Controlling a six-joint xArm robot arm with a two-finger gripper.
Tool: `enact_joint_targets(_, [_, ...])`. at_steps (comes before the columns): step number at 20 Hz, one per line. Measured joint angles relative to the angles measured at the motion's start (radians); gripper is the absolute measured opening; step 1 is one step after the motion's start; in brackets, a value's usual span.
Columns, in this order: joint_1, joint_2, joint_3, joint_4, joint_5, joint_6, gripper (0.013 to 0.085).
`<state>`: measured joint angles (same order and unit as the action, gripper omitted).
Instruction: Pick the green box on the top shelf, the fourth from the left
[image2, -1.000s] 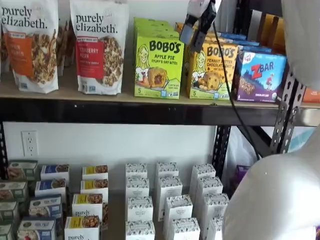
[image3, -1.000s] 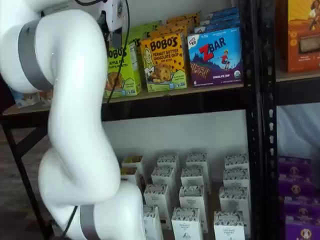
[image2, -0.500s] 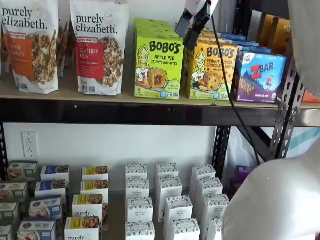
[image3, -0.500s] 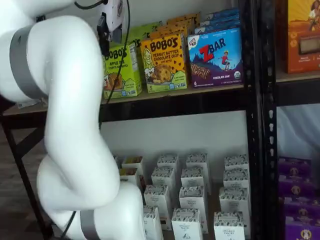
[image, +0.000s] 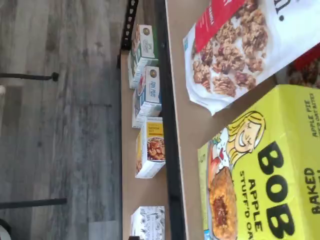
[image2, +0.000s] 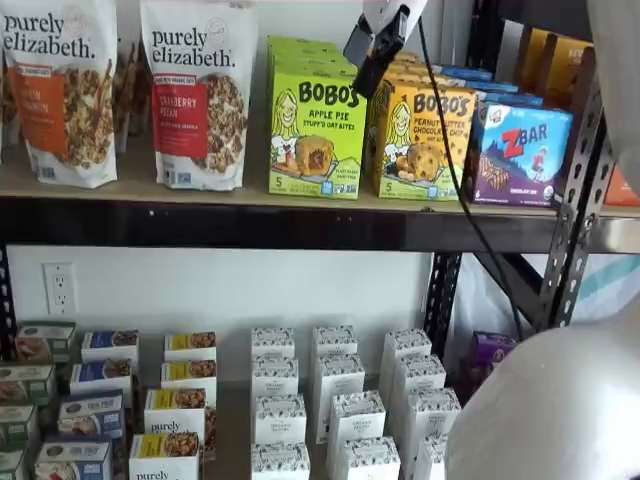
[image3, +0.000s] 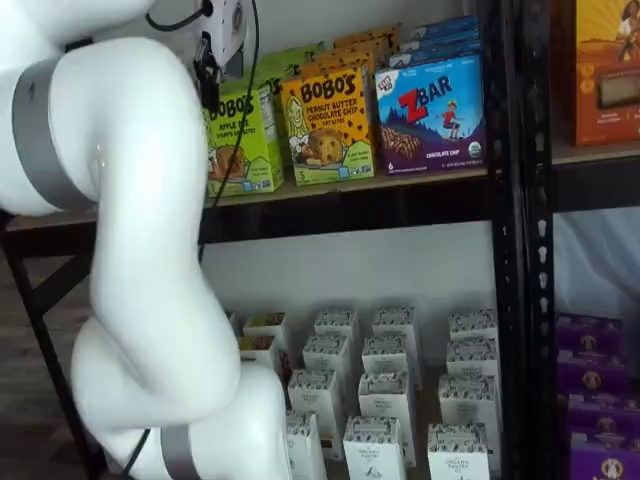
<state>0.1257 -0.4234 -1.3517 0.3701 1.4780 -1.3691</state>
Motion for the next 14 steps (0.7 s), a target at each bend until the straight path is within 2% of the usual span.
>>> enact_joint_targets(6, [0.003, 0.039, -0.036, 0.001, -0.008, 0.002, 0.085])
enact_joint_targets(14, [0.0, 0.091, -0.08, -0.02, -0.016, -0.007, 0.085])
